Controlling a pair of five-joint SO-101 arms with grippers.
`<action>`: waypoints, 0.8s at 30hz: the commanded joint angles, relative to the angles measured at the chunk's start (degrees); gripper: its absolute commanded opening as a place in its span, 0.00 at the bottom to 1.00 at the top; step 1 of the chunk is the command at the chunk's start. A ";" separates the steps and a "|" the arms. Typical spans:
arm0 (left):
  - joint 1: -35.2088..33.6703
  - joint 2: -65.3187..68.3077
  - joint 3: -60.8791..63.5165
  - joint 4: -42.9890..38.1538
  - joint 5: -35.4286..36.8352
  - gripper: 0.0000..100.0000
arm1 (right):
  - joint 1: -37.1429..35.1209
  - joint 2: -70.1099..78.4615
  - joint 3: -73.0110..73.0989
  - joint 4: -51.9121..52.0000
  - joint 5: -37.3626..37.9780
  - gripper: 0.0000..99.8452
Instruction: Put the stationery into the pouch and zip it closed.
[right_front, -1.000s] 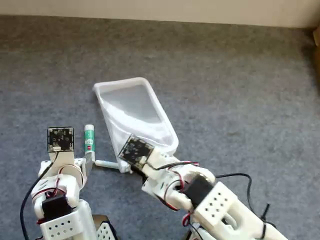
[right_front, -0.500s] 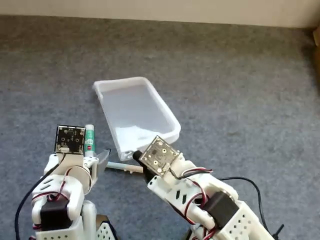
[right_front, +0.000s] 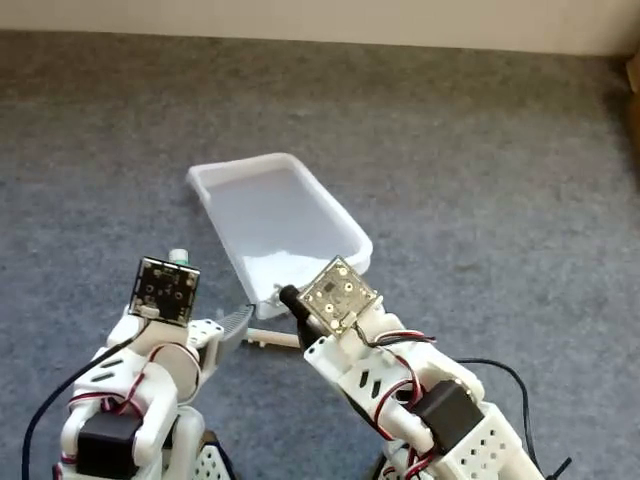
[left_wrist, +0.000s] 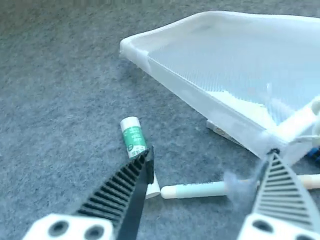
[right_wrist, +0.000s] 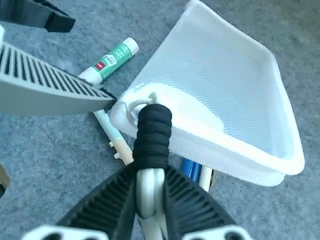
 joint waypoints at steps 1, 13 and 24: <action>4.70 -0.13 -2.86 0.18 0.70 0.32 | 0.84 -1.27 1.10 -3.82 -0.53 0.01; 3.74 -0.13 3.74 -3.08 0.35 0.32 | 0.84 -1.63 2.07 -4.26 -0.53 0.01; -3.30 -0.13 8.66 -10.46 0.62 0.32 | 0.75 -1.63 2.33 -4.18 -0.53 0.01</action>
